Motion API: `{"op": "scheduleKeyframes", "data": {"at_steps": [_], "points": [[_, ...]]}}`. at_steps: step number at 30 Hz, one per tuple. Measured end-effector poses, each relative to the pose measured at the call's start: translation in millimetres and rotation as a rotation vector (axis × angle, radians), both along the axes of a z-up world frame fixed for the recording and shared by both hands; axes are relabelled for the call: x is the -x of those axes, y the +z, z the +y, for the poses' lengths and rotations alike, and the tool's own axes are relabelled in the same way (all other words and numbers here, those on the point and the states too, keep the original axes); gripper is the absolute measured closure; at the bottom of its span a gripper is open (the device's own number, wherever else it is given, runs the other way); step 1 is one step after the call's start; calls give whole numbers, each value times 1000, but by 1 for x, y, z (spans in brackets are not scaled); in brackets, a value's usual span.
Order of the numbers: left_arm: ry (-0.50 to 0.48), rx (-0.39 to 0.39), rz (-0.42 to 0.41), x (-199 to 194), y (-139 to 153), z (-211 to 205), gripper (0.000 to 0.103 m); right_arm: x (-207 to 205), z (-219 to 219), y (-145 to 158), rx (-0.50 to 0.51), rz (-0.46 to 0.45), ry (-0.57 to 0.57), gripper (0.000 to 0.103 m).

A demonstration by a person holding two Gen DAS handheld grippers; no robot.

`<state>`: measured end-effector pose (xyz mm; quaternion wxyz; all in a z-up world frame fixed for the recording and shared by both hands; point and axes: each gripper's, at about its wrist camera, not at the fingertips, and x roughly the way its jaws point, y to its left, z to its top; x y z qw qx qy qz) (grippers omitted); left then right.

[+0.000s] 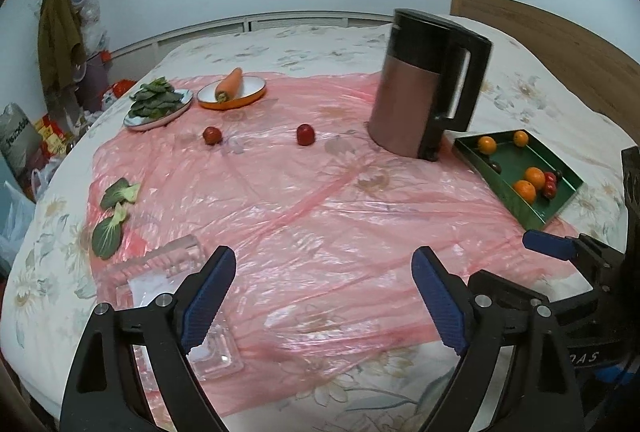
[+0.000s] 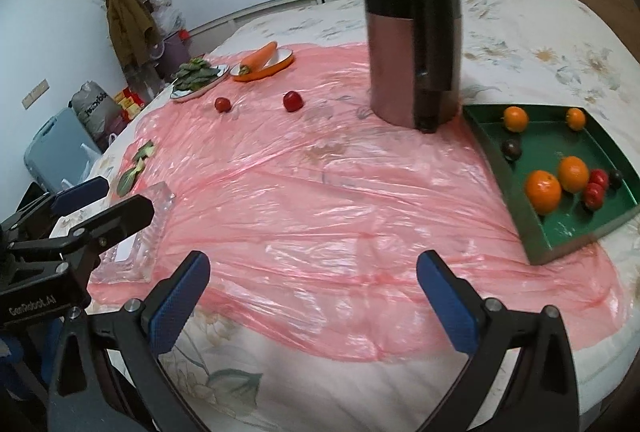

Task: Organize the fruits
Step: 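Withdraw both open tools from the tray toward the remaining apples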

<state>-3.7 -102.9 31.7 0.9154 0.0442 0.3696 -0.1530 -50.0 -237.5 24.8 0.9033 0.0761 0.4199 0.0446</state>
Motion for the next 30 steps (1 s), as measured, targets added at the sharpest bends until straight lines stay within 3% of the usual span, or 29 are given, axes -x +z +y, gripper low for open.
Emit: {"op": "scheduleKeyframes", "data": {"at_steps": [11, 30], "points": [[71, -15, 13, -33, -7, 28, 17, -36, 25, 0, 35, -29, 70, 0], [140, -51, 20, -119, -14, 62, 17, -143, 62, -13, 44, -66, 139, 0]]}}
